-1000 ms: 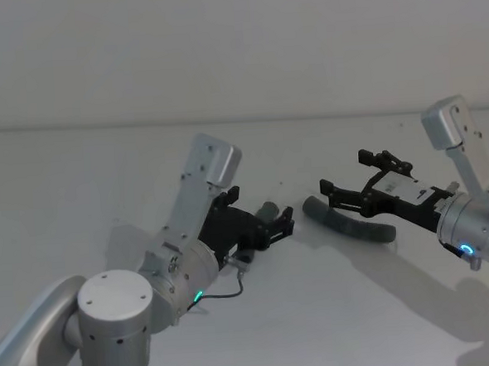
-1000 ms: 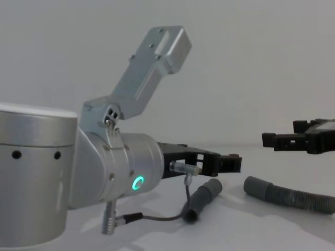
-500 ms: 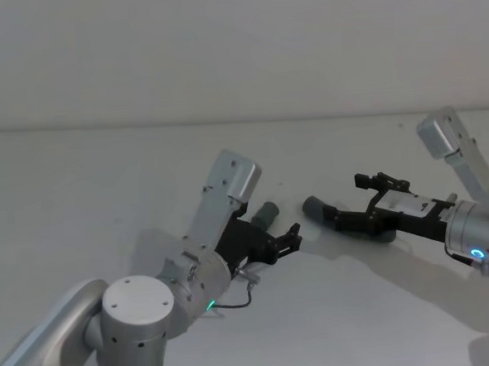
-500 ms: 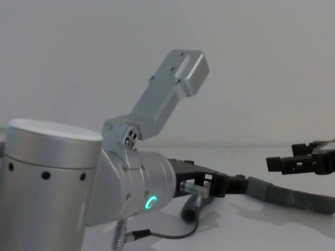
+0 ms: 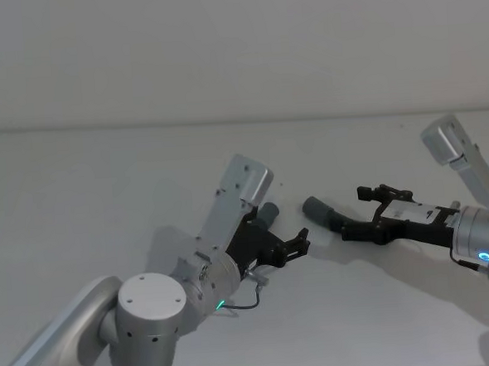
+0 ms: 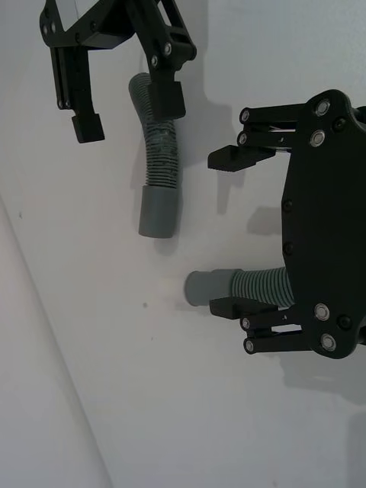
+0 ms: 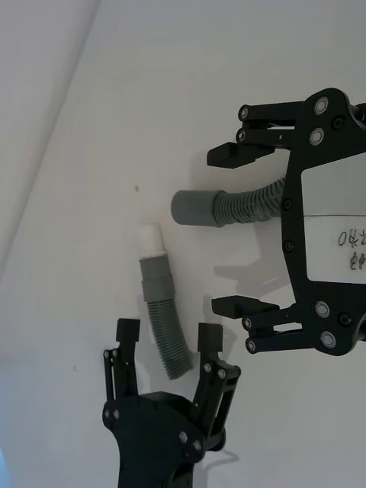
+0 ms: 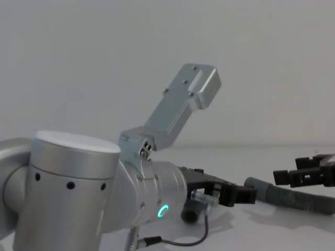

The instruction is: Use both hands to pick up one end of the pipe from the table, align the ends, and insert them.

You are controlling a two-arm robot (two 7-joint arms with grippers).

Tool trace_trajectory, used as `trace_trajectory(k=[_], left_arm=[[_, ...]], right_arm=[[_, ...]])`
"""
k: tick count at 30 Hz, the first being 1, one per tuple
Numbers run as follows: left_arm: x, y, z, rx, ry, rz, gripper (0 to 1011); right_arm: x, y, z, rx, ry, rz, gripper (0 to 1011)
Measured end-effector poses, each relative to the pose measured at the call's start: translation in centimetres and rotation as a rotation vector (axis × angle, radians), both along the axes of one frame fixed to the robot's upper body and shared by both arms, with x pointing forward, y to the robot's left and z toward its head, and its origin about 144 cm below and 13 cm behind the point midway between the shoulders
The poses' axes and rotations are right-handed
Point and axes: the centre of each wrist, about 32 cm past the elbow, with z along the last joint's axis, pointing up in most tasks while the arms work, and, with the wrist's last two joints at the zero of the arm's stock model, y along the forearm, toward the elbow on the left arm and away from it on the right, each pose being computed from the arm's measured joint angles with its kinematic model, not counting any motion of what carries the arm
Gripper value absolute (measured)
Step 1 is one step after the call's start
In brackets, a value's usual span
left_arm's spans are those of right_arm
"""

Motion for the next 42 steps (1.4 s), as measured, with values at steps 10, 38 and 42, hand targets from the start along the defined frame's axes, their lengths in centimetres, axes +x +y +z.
trace_trajectory(k=[10,38,42], left_arm=[[0.6,-0.1,-0.7,0.008,0.009,0.007,1001],[1.7,-0.2,-1.4,0.011,0.013,0.028,1001],[1.8,-0.2,-1.6,0.017,0.015,0.027,1001]], right_arm=[[0.5,-0.3,-0.7,0.003,0.030,0.032,1001],[1.5,0.0,-1.4,-0.014,0.041,0.051,1001],[1.5,0.1,-1.5,-0.025,0.039,0.051,1001]])
